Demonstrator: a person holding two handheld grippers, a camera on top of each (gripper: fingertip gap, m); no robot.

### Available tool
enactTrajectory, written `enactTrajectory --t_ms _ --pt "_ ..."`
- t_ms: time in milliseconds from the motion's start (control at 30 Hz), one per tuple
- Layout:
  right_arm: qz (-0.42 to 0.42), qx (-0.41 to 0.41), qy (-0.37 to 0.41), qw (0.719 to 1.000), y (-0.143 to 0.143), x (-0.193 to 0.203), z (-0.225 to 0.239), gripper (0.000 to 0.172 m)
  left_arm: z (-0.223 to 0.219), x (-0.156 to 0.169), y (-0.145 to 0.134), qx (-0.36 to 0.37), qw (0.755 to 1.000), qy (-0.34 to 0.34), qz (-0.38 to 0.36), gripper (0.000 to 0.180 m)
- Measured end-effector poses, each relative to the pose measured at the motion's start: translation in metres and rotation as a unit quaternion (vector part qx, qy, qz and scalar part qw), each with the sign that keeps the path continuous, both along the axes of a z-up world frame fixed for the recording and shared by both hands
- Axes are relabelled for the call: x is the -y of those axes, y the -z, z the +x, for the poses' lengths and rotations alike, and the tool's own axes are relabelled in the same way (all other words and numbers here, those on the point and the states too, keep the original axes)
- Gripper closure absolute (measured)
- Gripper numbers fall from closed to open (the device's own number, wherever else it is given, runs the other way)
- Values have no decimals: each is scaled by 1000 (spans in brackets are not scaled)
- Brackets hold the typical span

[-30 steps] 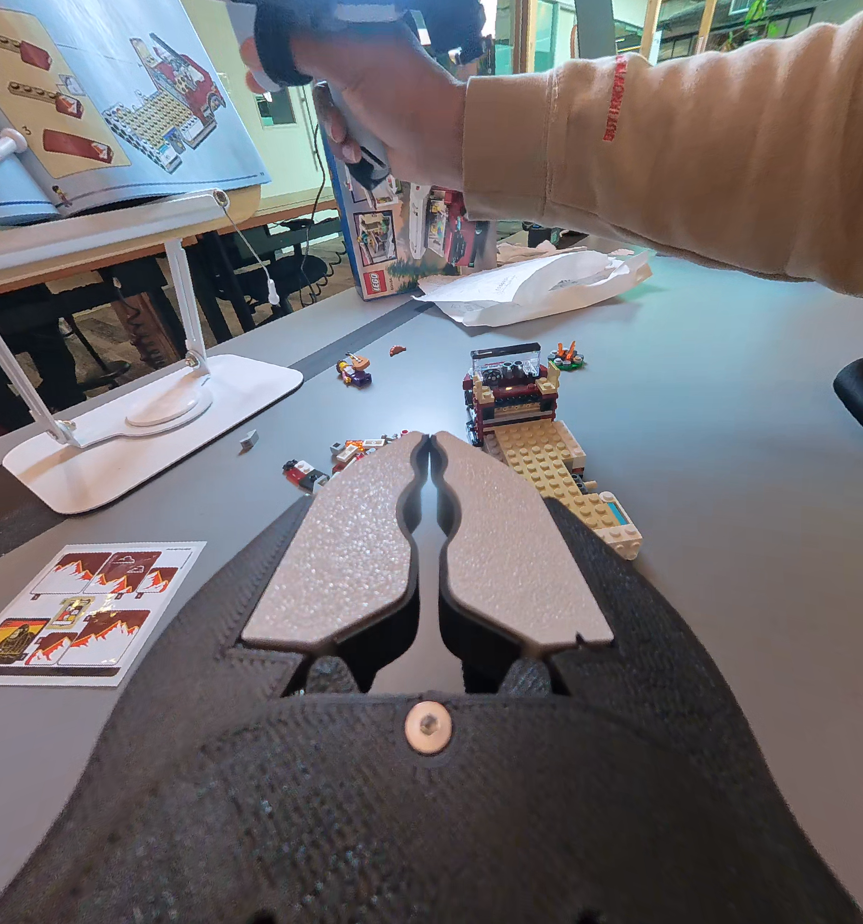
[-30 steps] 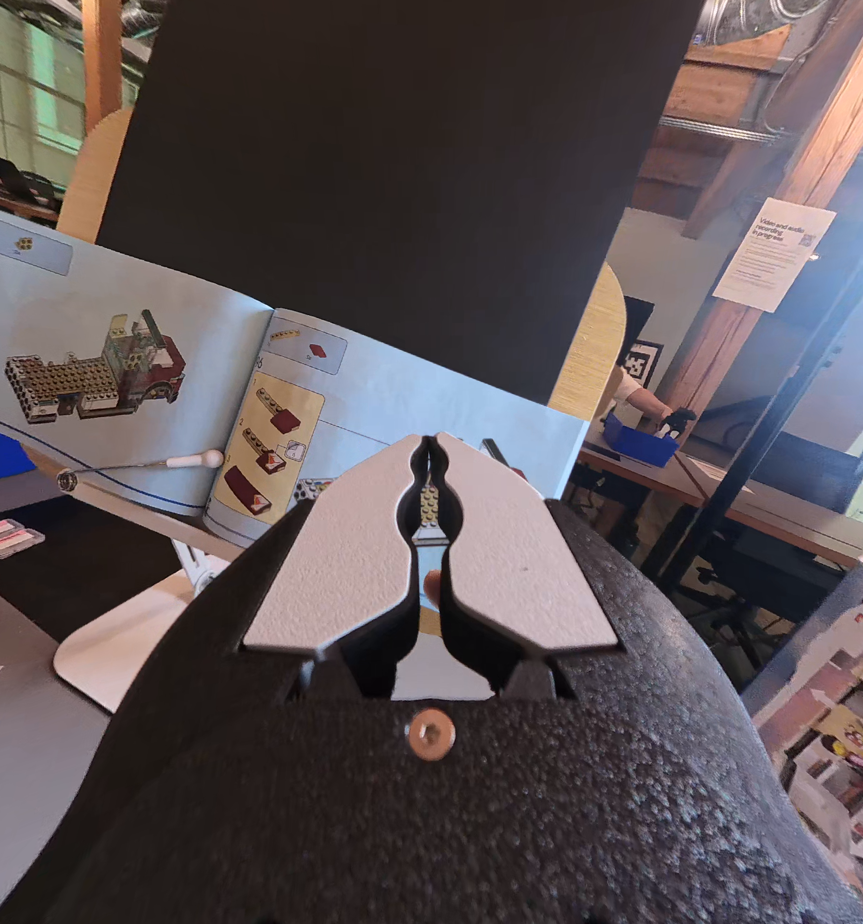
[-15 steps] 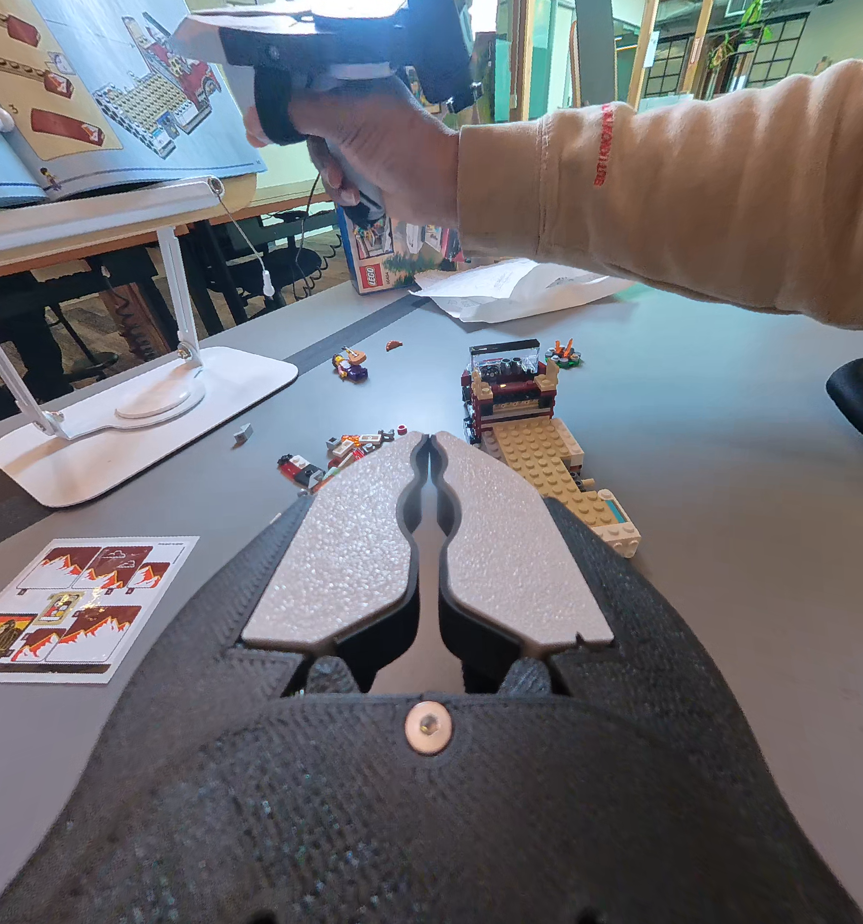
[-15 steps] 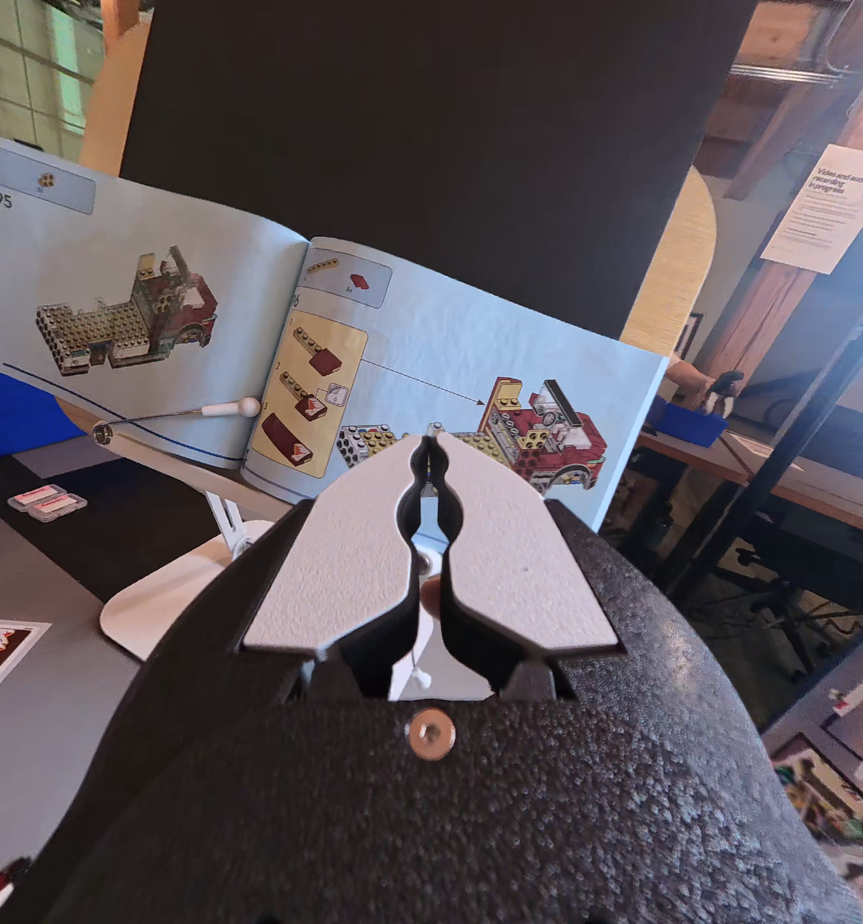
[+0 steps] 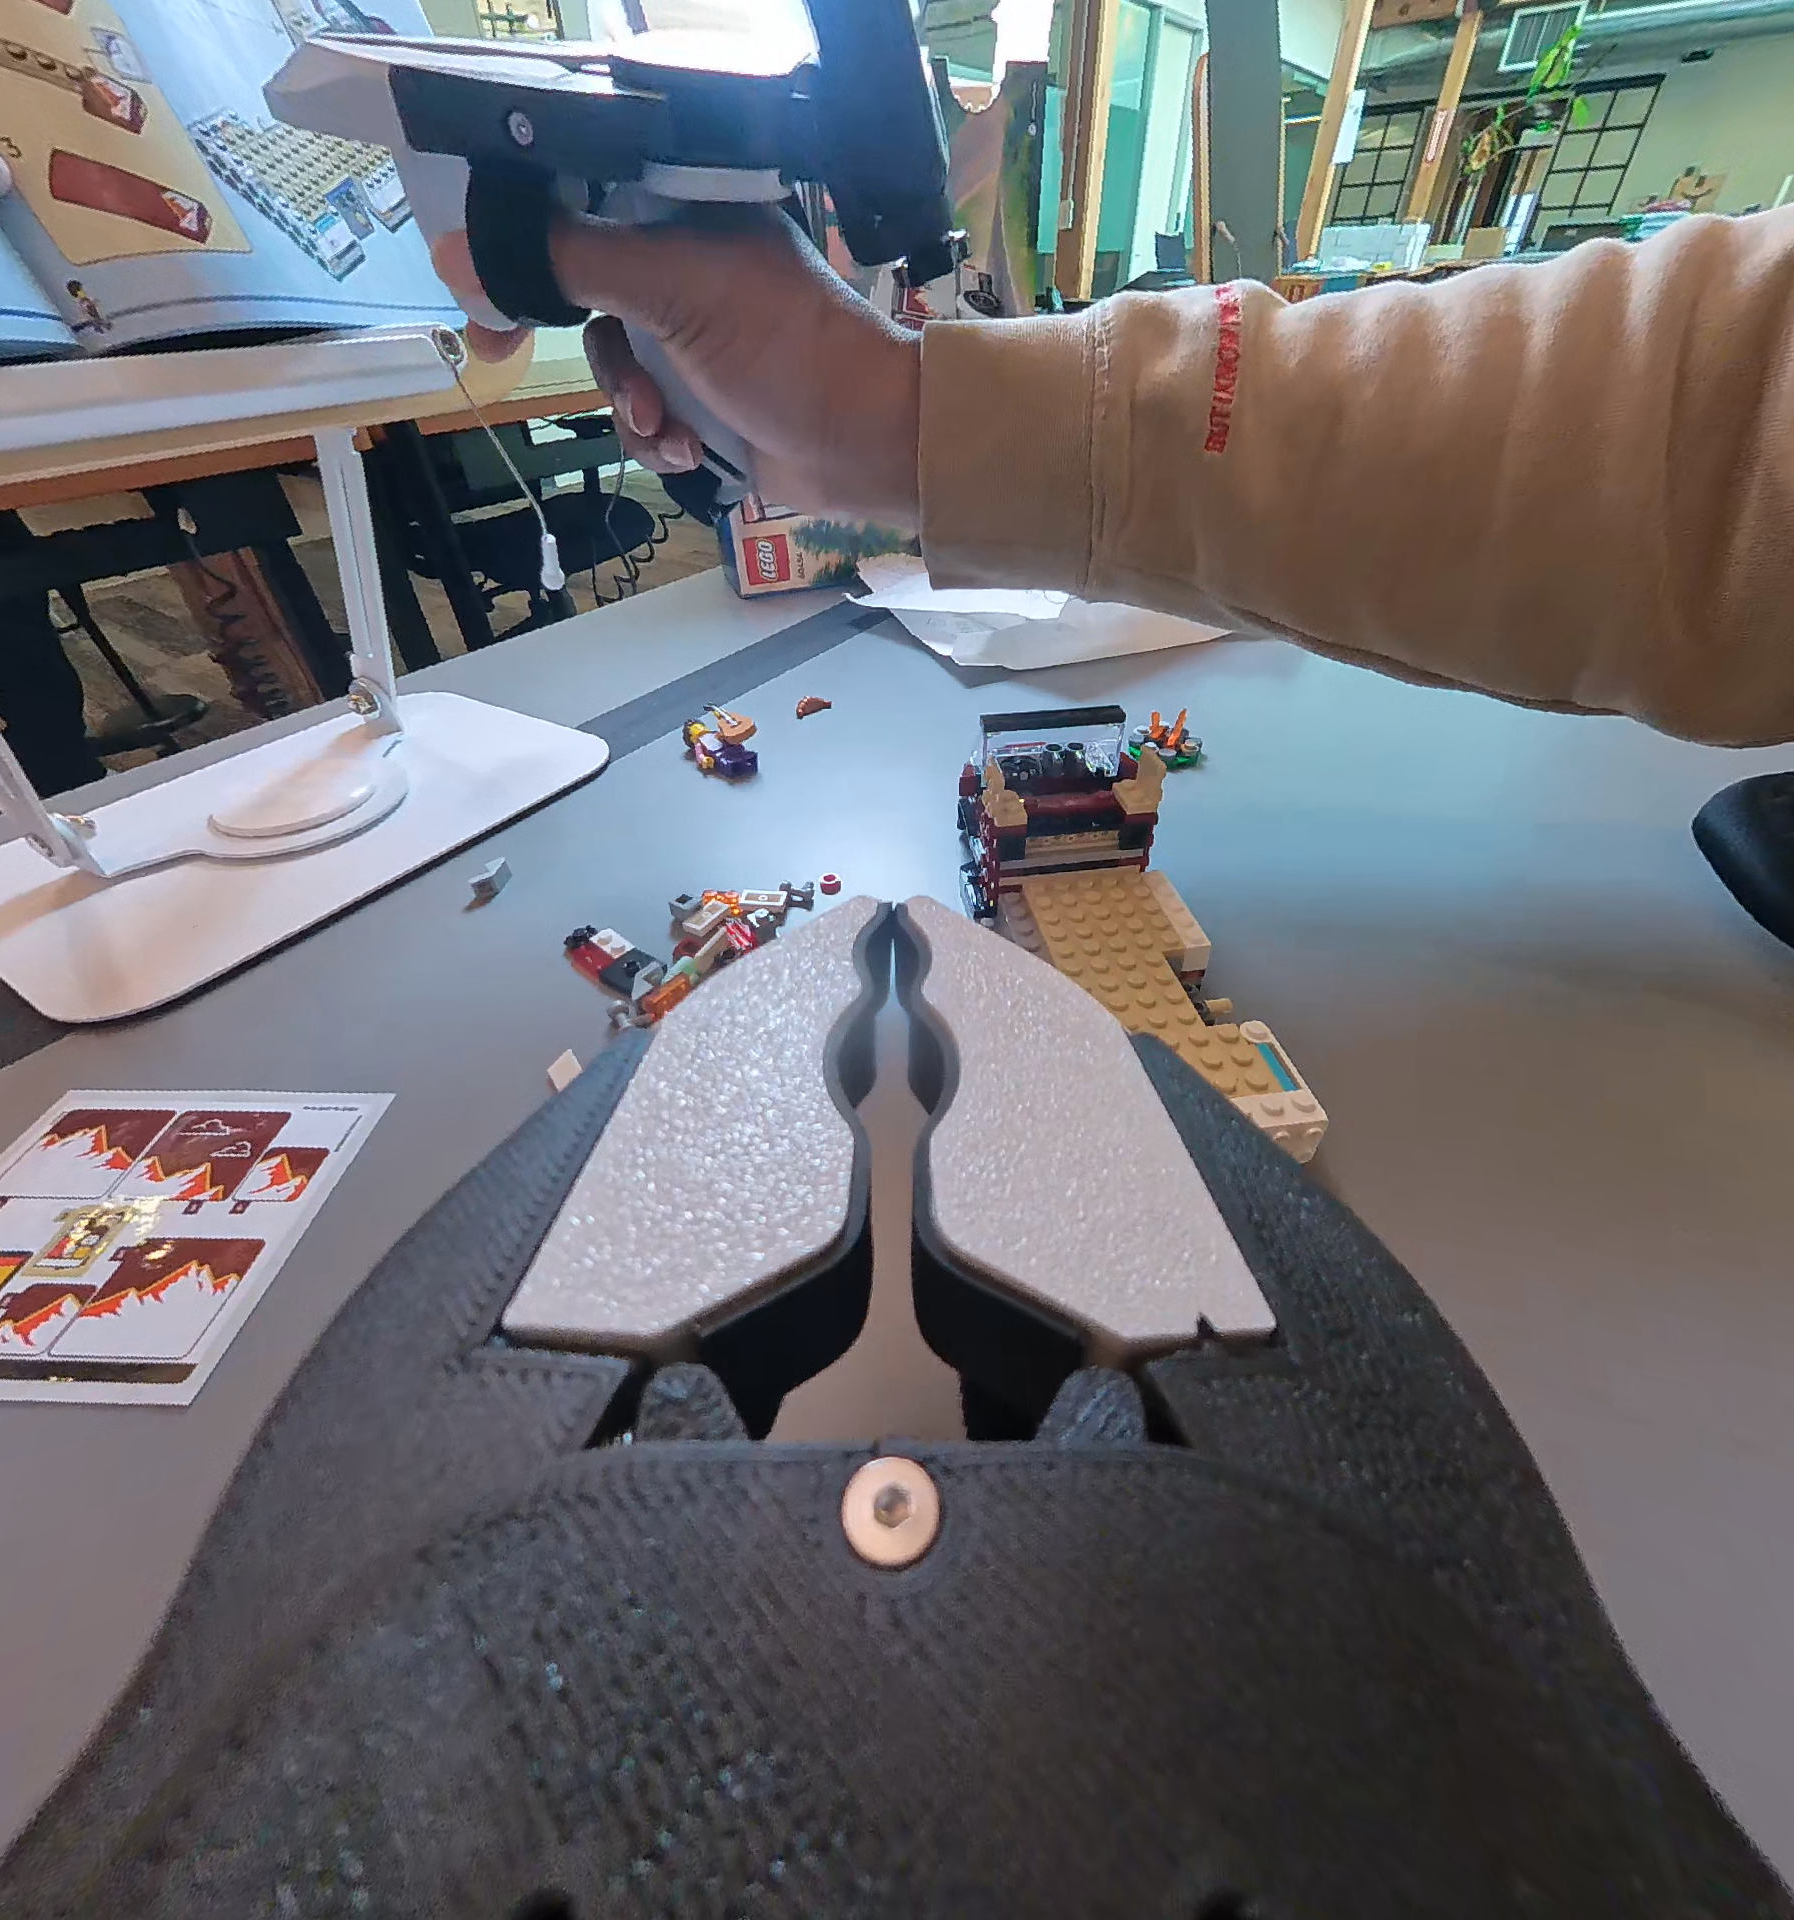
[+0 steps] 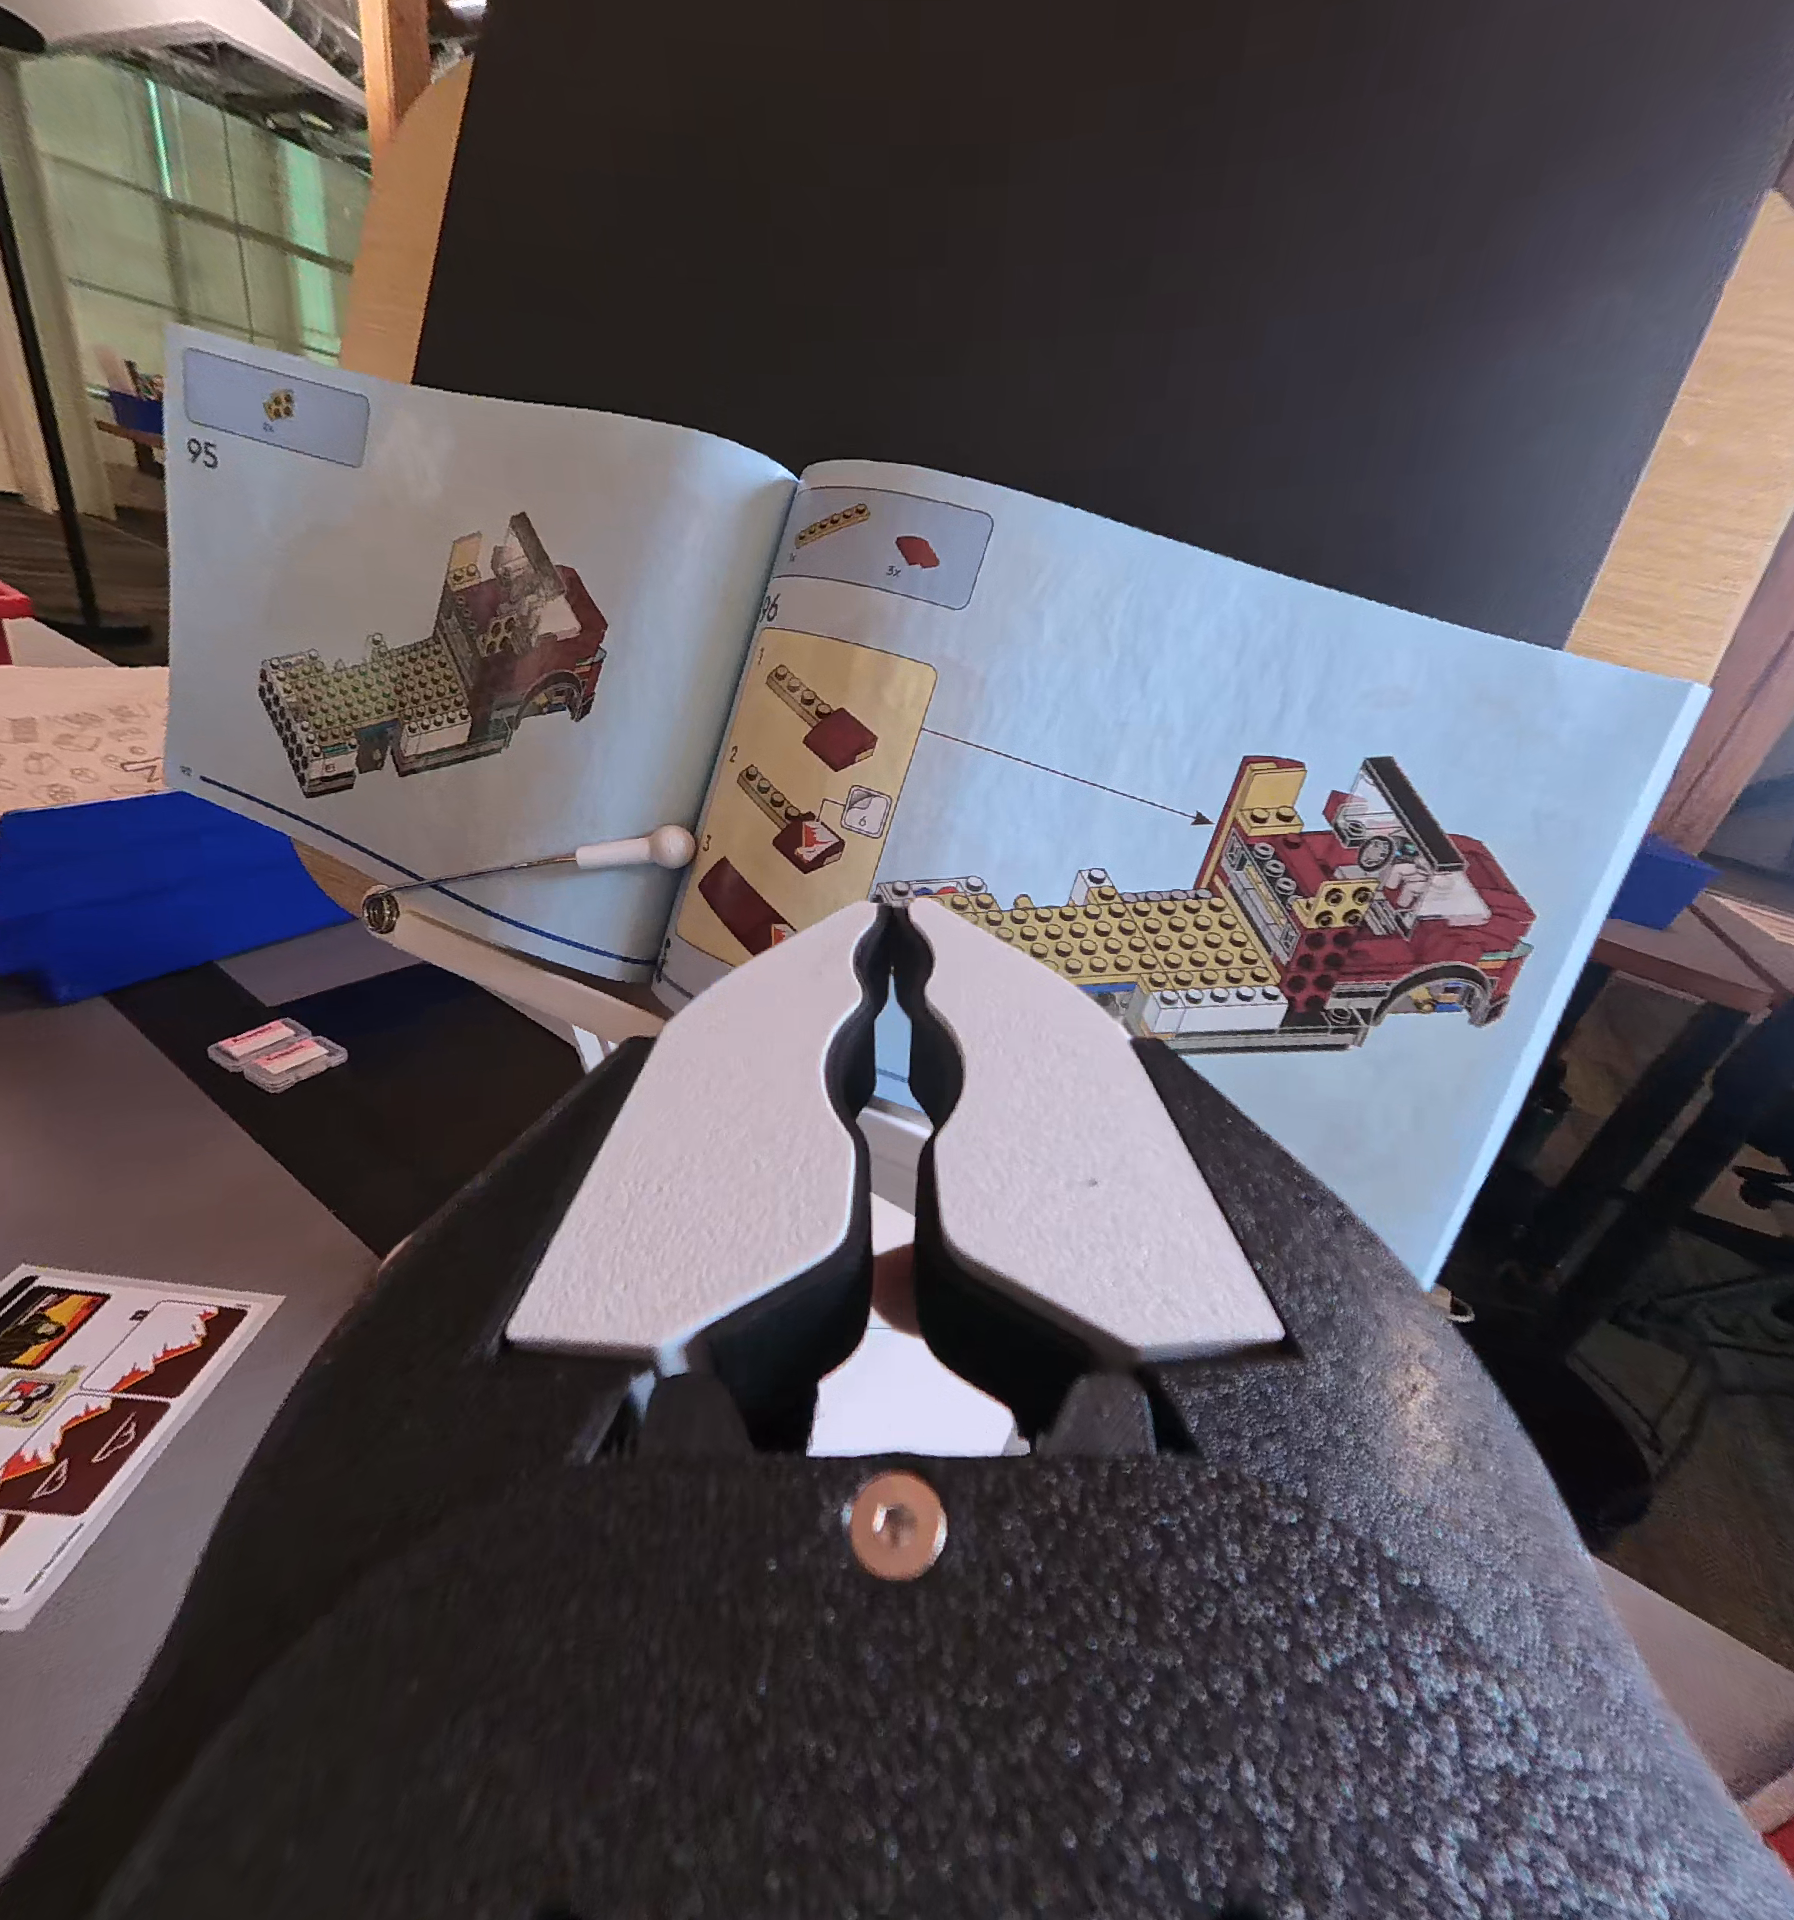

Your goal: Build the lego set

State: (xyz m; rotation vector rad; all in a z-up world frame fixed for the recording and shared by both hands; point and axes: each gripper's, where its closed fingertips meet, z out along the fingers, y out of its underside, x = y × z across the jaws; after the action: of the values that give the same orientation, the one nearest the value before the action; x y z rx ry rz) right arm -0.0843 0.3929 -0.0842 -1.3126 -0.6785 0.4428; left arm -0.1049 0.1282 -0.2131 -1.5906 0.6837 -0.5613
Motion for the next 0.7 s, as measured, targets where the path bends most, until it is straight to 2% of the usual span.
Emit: enactTrajectory --t_ms 167,500,700 --pt "7 -4 -7 1000 -7 0 -7 172 0 0 0 2 1000 1 -3 180" --pt "38 -21 0 999 -43 -10 -28 172 0 0 2 3 1000 4 -7 180" --pt "39 -27 3 999 -52 -15 -32 172 0 0 2 3 1000 5 -9 180"
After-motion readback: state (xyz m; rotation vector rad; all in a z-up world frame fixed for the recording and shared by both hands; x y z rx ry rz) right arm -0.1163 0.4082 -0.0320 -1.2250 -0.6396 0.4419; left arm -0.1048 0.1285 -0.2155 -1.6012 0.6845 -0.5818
